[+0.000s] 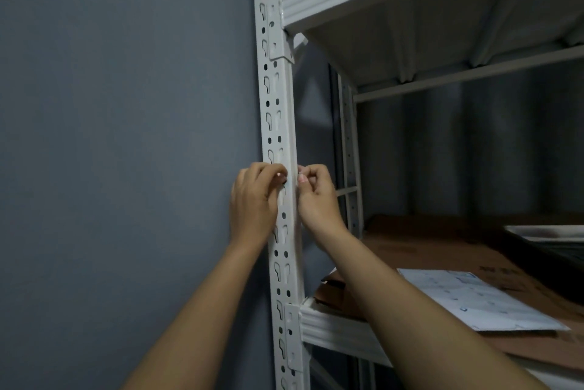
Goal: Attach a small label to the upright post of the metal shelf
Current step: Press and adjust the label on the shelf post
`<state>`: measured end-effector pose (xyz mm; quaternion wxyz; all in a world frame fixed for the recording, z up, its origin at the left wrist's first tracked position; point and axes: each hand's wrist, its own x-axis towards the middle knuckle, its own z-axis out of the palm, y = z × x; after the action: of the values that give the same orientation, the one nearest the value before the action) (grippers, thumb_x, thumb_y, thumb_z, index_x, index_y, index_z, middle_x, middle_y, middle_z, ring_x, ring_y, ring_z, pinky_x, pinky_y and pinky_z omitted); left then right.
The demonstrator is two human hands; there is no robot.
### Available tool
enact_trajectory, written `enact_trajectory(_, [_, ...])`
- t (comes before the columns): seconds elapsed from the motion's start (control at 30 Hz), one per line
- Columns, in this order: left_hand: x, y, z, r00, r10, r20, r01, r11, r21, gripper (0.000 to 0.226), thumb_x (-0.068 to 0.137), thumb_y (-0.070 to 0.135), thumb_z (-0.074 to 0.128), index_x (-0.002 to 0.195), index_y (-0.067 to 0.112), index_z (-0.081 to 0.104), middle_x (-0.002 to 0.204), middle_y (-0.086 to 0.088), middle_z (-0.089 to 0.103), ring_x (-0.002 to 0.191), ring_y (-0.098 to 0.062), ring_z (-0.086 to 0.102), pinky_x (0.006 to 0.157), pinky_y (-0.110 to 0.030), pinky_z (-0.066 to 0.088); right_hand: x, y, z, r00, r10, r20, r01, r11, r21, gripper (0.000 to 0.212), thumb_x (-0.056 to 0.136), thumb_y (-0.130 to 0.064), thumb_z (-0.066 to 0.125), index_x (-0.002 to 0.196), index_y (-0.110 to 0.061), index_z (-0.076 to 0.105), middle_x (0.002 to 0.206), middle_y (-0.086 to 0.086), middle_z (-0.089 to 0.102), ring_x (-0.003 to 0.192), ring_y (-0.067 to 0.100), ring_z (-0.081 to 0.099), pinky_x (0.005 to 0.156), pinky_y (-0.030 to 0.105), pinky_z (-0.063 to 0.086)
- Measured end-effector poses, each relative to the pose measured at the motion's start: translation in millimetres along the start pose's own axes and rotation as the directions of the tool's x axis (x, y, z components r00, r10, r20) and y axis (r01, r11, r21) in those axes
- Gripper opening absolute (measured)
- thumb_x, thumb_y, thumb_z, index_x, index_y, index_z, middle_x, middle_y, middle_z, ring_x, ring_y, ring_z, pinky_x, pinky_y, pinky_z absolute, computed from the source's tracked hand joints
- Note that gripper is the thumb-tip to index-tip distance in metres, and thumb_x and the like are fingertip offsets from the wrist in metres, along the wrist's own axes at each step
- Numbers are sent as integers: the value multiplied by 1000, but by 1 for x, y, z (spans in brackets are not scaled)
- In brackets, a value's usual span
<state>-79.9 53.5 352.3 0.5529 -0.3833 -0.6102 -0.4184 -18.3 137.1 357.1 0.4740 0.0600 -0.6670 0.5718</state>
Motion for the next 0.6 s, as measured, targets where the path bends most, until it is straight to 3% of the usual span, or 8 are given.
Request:
enact_trajectory(0.27, [4,-3,0,998,37,48,-38,999,14,13,83,16,49,90,19,59,92,4,57,85,-5,35,72,-32,37,-3,1,2,997,14,-70,-14,1000,0,22,100,-15,43,82,-28,44,92,14,61,92,34,62,85,53,50])
enact_trajectory(0.43, [-1,-1,4,1000,-14,12,14,1000,-7,12,89,15,53,98,16,61,95,2,57,86,-10,39,73,-29,35,0,3,0,999,26,-46,-27,999,-22,21,100,-17,42,83,-28,44,98,15,63,93,30,62,87,52,51])
enact_trajectory(0.6, [1,-1,5,999,18,35,-20,999,50,15,84,21,42,90,20,56,93,0,56,88,-14,39,74,-29,32,1,9,2,998,10,-58,-13,998,-54,20,99,-17,43,84,-28,45,94,11,62,90,29,61,86,52,50])
